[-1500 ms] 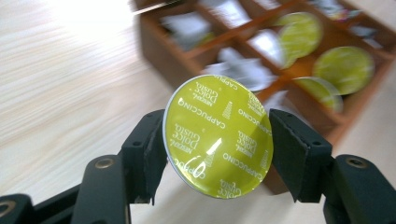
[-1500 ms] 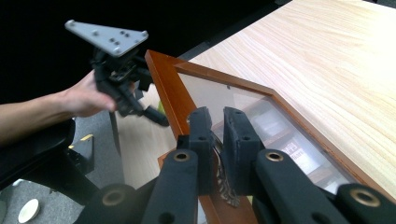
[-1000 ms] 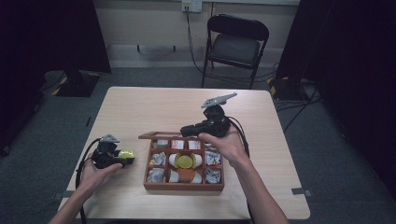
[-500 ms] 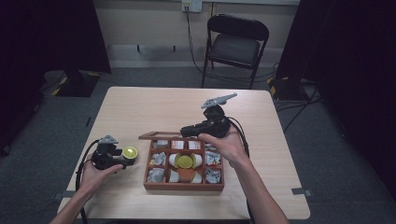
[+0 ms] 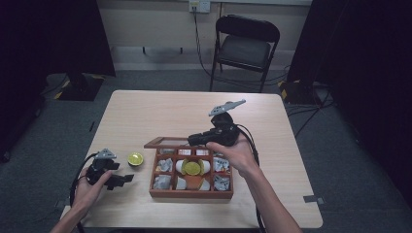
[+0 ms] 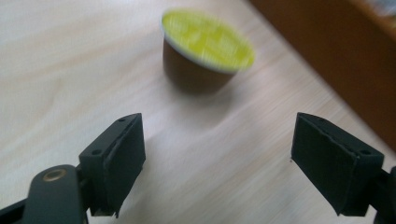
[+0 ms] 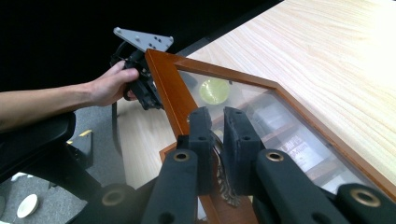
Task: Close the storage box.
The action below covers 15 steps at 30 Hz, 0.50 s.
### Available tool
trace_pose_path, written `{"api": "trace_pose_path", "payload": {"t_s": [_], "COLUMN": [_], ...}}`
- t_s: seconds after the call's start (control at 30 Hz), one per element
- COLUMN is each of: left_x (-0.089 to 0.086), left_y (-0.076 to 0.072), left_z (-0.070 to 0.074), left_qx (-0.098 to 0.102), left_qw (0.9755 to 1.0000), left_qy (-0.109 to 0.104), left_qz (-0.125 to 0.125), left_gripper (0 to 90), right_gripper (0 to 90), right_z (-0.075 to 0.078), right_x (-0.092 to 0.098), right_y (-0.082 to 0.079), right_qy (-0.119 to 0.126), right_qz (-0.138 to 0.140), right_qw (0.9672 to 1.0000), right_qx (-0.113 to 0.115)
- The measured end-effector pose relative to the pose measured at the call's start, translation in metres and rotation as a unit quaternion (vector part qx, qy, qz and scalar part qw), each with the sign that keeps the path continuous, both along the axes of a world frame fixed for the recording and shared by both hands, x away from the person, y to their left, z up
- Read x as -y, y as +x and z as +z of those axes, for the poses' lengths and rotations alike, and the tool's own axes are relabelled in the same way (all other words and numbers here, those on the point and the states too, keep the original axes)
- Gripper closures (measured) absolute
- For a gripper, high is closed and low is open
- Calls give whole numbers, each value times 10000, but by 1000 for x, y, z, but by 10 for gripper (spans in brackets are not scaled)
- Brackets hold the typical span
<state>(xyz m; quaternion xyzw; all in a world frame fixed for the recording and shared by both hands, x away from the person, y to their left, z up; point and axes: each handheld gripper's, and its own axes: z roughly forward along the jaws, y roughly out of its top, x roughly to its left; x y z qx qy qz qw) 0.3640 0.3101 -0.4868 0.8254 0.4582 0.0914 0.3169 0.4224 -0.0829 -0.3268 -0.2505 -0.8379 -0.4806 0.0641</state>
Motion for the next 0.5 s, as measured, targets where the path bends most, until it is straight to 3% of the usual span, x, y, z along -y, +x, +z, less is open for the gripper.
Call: {"api": "trace_pose_path", "payload": {"t_s": [0.03,0.07,0.17,0.23,0.5], "left_x": [0,3,6,8,4], "left_y": [0,-2,-2,-3,-5], "left_z": [0,-5,-5,-9,-19], "left_qx": [0,148,169,392,836], "left_qw": [10000,9997,9994,9985,9963], "left_qy": [0,205,281,378,153], "left_qz": [0,-35,-65,9,123], "left_gripper": [193,185,163,161,85], "right_gripper": [822,821,821,821,821], "right_z": [0,0,0,1,-7], "right_x": [0,0,-1,-2,-1], "right_y": [0,-2,-3,-6,-14], "right_qy": [0,-17,-66,-157,-76], "right_qz": [0,-18,-41,-36,-31], "right_qw": [10000,10000,10000,9998,9997], "right_qx": [0,25,32,111,245]}}
